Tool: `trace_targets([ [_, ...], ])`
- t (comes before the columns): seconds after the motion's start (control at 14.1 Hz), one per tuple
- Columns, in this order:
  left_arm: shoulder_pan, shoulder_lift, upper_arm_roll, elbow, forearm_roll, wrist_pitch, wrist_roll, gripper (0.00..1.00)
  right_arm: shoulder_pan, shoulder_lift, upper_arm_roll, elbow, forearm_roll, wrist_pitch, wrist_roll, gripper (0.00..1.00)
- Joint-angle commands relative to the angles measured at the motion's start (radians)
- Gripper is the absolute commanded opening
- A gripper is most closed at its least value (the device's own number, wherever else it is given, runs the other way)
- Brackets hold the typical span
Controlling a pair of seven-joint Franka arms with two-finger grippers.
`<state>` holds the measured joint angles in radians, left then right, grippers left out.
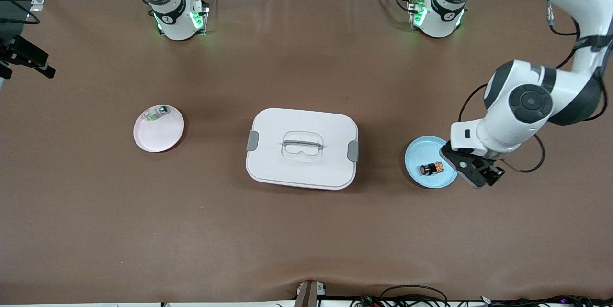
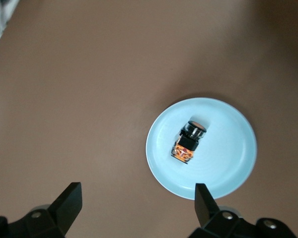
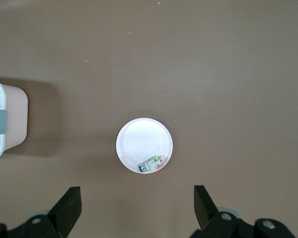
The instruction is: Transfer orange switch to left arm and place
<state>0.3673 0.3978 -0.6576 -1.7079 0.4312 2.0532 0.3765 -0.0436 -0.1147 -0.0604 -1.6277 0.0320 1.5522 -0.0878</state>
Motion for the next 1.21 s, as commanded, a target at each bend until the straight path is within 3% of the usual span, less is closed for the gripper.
trace_targets([
  [0.0,0.001,0.0,-0.031,0.105,-0.019,-0.148,-0.247,1.0,-0.024,0.018,0.013,0.035,-0.018,-0.023,0.0,1.0],
  [0.21,0.001,-0.016,-0.06,0.189,-0.02,-0.281,-0.52,1.0,-0.022,0.015,0.014,0.055,-0.018,-0.052,0.0,1.0],
  [0.43,0.013,-0.086,-0.076,0.206,-0.031,-0.366,-0.712,1.0,-0.015,0.015,0.019,0.057,-0.018,-0.075,-0.004,1.0],
  [0.64,0.07,-0.126,-0.071,0.273,-0.169,-0.462,-0.709,1.0,-0.015,0.015,0.017,0.057,-0.017,-0.107,-0.001,1.0],
  [0.93,0.107,-0.169,-0.063,0.344,-0.189,-0.545,-0.679,1.0,-0.012,0.012,0.024,0.058,-0.015,-0.129,0.0,1.0],
  [1.07,0.052,-0.221,-0.001,0.338,-0.19,-0.547,-0.677,1.0,-0.006,0.01,0.024,0.057,-0.015,-0.133,0.0,1.0],
  [1.14,-0.006,-0.244,0.077,0.335,-0.207,-0.55,-0.676,1.0,-0.004,0.01,0.024,0.057,-0.015,-0.142,0.002,1.0],
])
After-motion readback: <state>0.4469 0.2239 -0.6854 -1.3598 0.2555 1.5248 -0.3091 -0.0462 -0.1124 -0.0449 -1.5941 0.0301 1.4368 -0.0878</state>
